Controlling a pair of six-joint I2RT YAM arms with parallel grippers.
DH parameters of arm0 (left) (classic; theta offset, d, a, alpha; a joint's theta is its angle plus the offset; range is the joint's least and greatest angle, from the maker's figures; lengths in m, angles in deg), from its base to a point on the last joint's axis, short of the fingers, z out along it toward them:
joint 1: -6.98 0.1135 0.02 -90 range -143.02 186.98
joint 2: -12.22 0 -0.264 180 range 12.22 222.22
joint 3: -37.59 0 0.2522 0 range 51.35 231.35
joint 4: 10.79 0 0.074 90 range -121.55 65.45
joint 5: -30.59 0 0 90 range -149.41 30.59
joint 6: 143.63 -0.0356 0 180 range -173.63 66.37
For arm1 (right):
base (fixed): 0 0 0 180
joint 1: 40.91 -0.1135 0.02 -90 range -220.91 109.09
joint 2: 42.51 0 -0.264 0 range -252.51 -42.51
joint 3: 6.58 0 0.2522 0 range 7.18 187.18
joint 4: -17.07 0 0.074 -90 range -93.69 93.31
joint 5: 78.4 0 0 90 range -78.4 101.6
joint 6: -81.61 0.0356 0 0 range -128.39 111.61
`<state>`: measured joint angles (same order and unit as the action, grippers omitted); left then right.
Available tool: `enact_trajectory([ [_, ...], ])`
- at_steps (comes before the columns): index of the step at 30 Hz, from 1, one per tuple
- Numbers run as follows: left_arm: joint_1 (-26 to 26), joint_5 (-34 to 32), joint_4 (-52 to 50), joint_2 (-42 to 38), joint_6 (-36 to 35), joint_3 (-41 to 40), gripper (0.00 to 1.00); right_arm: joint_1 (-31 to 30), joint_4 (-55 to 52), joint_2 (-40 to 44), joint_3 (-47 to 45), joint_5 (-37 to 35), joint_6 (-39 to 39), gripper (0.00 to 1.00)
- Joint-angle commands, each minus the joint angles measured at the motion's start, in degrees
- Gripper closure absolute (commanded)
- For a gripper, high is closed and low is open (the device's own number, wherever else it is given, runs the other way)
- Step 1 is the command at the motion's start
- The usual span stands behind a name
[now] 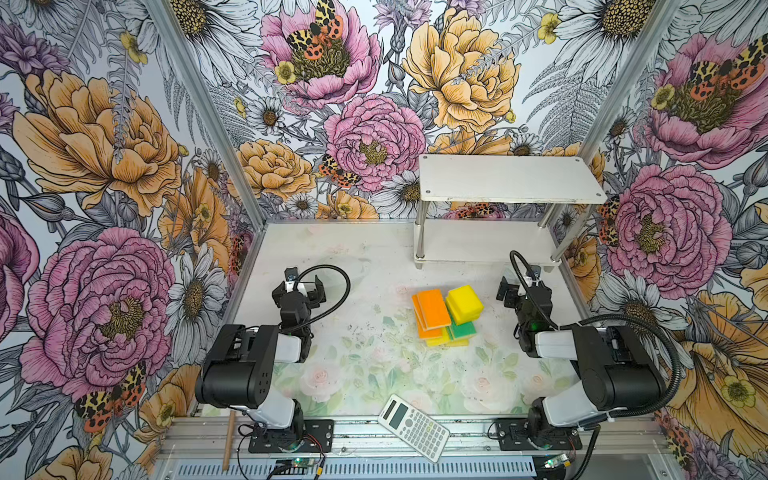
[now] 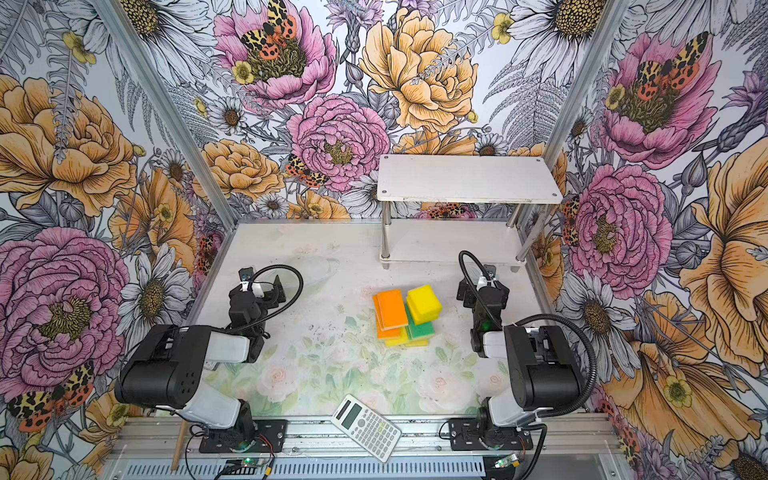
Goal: Arrange cleaning sponges on a shelf
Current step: Pick up a cleaning sponge from several cleaning sponges.
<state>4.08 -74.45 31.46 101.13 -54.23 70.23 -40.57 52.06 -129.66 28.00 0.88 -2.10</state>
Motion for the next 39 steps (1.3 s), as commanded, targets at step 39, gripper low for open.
enact_trajectory([
  [39,0.0,1.6,2.1,0.3,-1.5,1.0,0.01,-0.3,2.0,-0.8,1.0,-0.8,-0.9,0.02],
])
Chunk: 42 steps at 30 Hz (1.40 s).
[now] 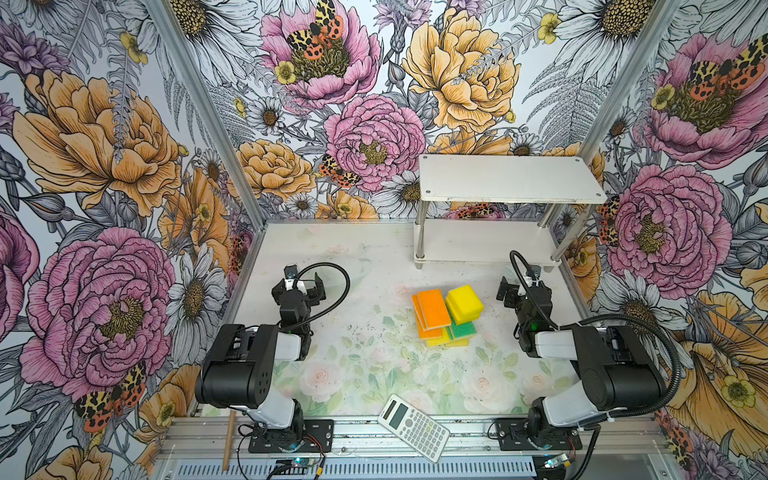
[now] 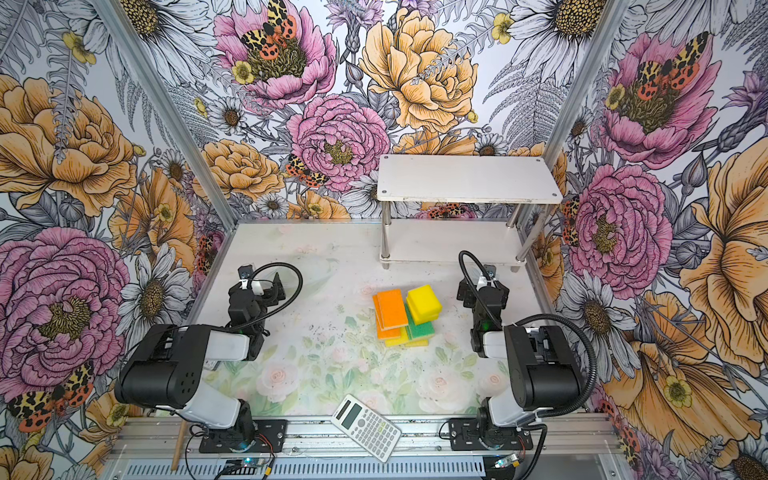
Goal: Arrange cleaning sponges on a shelf
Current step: Pick up a cleaning sponge from several cleaning sponges.
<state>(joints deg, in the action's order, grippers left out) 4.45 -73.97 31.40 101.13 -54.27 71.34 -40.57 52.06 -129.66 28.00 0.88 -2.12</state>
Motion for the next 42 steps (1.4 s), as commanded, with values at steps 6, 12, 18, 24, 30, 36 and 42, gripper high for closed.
enact_trajectory([
  [6,-2.9,-4.1,13.1,0.8,-2.8,-5.1,0.01,-0.4,3.7,-0.3,0.1,0.1,-1.3,0.05],
  [12,-5.0,-9.5,15.9,-2.6,-4.1,-7.8,0.01,-0.3,3.6,2.9,-1.4,-1.5,-0.6,0.05],
  [18,-11.3,-14.1,14.8,-9.1,-10.7,-9.2,0.01,-0.4,-12.7,11.3,2.5,-0.6,-0.5,0.05],
  [24,-14.3,-12.3,-6.8,-20.5,-8.0,-3.9,0.01,-0.3,-25.7,19.8,4.9,4.2,2.7,0.06],
  [30,-14.7,-7.9,-25.3,-34.1,4.5,-1.1,0.01,-0.3,-40.5,27.9,9.1,13.2,8.1,0.05],
  [36,-14.7,-7.8,-35.7,-46.7,11.8,-1.5,0.01,-0.3,-52.2,31.2,13.6,26.2,11.2,0.06],
  [42,-14.8,-6.3,-45.3,-51.5,17.9,0.8,0.01,-0.4,-54.6,28.7,17.0,40.9,16.1,0.05],
])
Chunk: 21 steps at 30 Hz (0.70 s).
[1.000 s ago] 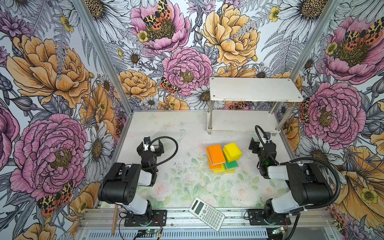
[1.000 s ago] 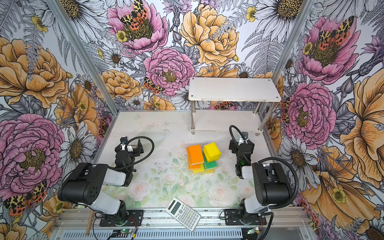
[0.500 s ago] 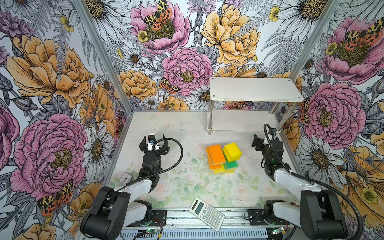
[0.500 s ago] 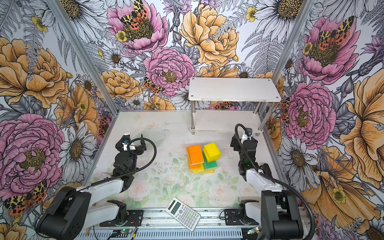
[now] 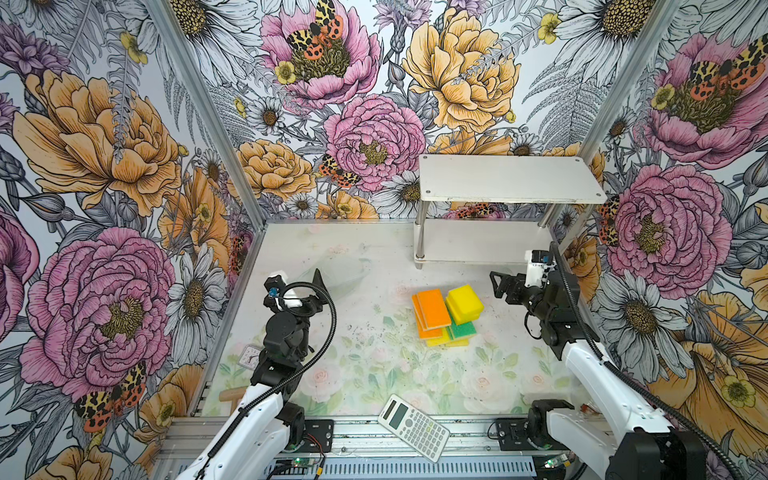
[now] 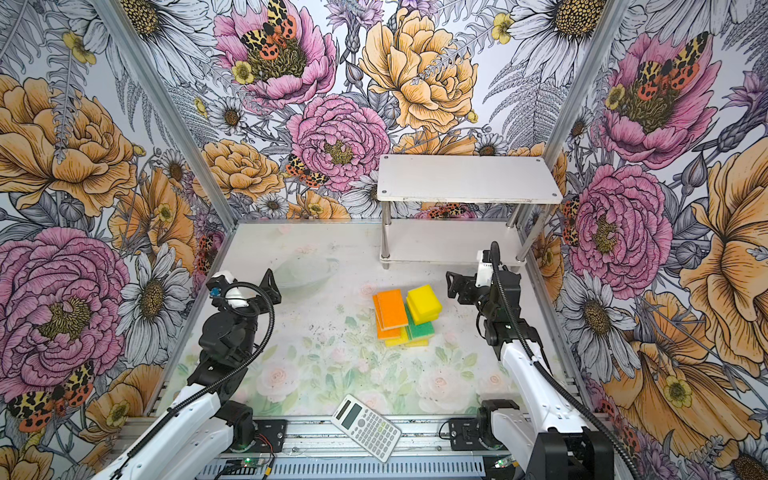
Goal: Arrange cleaning sponges on a shelf
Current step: Pick up a cleaning sponge from several cleaning sponges.
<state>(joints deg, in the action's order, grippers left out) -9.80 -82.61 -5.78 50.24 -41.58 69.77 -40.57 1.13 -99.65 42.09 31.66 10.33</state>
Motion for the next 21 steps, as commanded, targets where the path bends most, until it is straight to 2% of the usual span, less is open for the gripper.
enact_trajectory([
  [1,-0.4,3.4,-9.9,-0.5,6.5,3.1,0.01,-0.4,-4.6,-2.3,4.1,12.4,4.3,0.05],
  [4,-0.5,5.7,-13.4,1.2,10.5,5.1,0.01,-0.6,-7.0,-5.0,6.5,15.6,4.9,0.05],
  [7,-0.7,8.3,-15.0,4.3,14.0,6.5,0.01,-1.4,-7.5,-5.0,6.7,15.7,3.9,0.05],
  [11,-1.5,10.8,-15.9,9.1,17.1,8.5,0.01,-2.4,-8.3,-2.9,5.8,13.6,2.4,0.04],
  [17,-2.4,20.1,-22.1,15.0,25.1,15.2,0.01,-5.6,-12.4,-2.7,6.5,8.6,0.4,0.05],
  [21,-4.3,20.5,-24.0,16.9,27.8,16.9,0.01,-8.1,-14.1,-4.2,7.1,6.4,-0.6,0.05],
])
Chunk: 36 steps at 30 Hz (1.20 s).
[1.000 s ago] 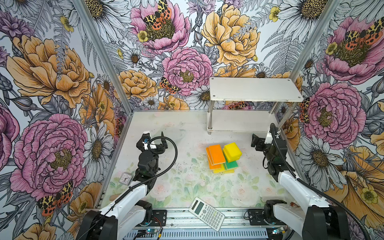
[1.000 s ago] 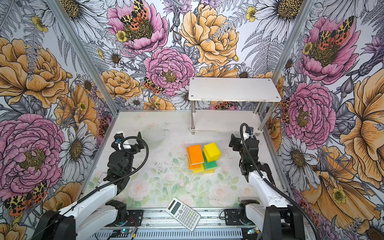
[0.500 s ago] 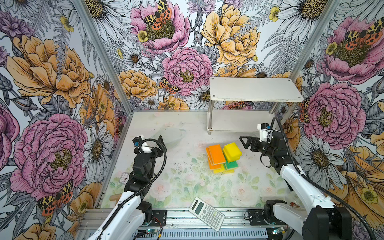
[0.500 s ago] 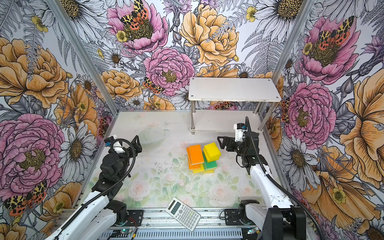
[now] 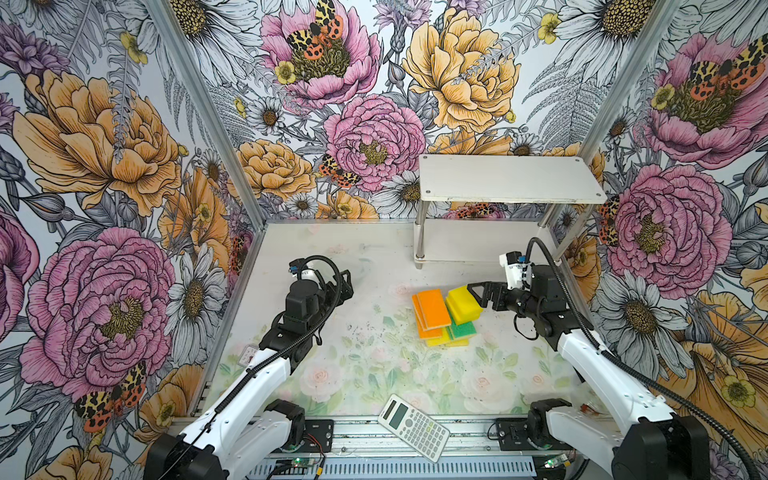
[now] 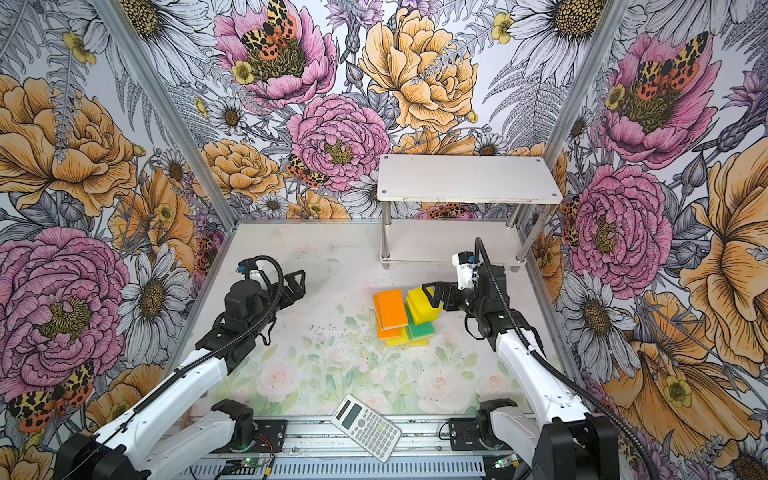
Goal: Arrange cleaning sponges on a shelf
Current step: Pick up a cleaning sponge from several cleaning sponges.
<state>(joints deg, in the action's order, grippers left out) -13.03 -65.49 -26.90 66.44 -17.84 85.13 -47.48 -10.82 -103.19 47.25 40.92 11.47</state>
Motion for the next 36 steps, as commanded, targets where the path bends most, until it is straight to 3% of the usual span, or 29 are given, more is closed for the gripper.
enact_trajectory([
  [1,-1.4,3.5,-3.6,1.2,4.6,1.9,0.01,-1.6,-2.4,-0.8,1.9,-3.5,-1.9,0.06],
  [17,-2.0,8.7,-9.7,8.1,5.6,8.1,0.01,-9.0,-6.4,-4.0,3.2,-13.9,-4.5,0.07],
  [36,-2.1,12.0,-11.9,14.2,5.0,11.5,0.01,-13.2,-6.5,-9.1,4.2,-19.7,-6.7,0.09],
])
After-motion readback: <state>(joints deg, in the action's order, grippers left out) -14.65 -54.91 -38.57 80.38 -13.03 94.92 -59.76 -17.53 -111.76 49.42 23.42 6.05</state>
